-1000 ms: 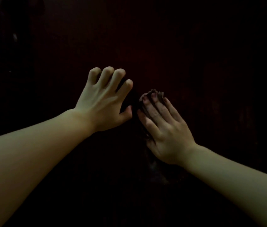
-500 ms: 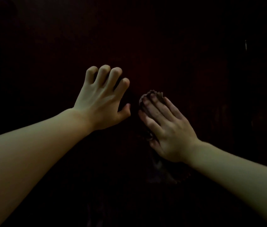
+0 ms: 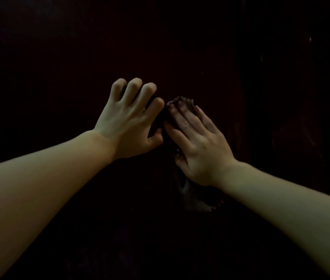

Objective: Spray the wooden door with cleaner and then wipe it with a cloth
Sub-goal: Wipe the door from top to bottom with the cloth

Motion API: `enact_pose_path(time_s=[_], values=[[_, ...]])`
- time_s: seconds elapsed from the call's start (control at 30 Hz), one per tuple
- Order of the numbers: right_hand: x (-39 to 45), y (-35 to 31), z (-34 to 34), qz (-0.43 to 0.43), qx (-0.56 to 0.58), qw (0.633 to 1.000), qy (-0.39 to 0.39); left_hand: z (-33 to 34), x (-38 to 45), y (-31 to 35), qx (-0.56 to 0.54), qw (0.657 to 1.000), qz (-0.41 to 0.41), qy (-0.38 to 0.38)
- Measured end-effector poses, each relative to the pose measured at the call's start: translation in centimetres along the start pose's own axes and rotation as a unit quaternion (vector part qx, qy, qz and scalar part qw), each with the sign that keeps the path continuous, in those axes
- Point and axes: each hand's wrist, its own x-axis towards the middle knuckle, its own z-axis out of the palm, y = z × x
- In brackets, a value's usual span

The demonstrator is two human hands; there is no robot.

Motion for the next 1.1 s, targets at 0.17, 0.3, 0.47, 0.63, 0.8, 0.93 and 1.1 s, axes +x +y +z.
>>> enact_pose_path(time_s=[0.17,0.3,0.47,0.63,0.8,0.93,1.1], values=[[2.0,3.6,-0.7,0.084,0.000,0.996,0.017,0.1,2.1,2.0,-0.003,1.000,0.017,0.021],[-2.9,2.5,0.1,0.103,0.030,0.993,0.041,0.3,3.8,3.4,-0.004,1.000,0.011,0.019],[-7.9,4.2,0.0,0.021,0.022,1.000,-0.003,0.7,4.9,4.7,-0.014,1.000,0.011,0.009],[-2.8,8.7,-1.2,0.128,0.000,0.991,0.048,0.6,6.8,5.6,0.003,0.998,0.060,-0.007],[-7.1,6.9,-0.1,0.140,0.054,0.984,0.096,0.6,8.3,7.3,-0.002,0.998,0.048,-0.033],[-13.2,6.5,0.1,0.088,0.036,0.993,0.074,0.6,9.1,8.5,-0.018,0.998,0.034,-0.041],[-8.9,8.4,-0.9,0.128,0.018,0.987,0.095,0.6,11.0,10.4,-0.019,0.998,0.030,-0.044]])
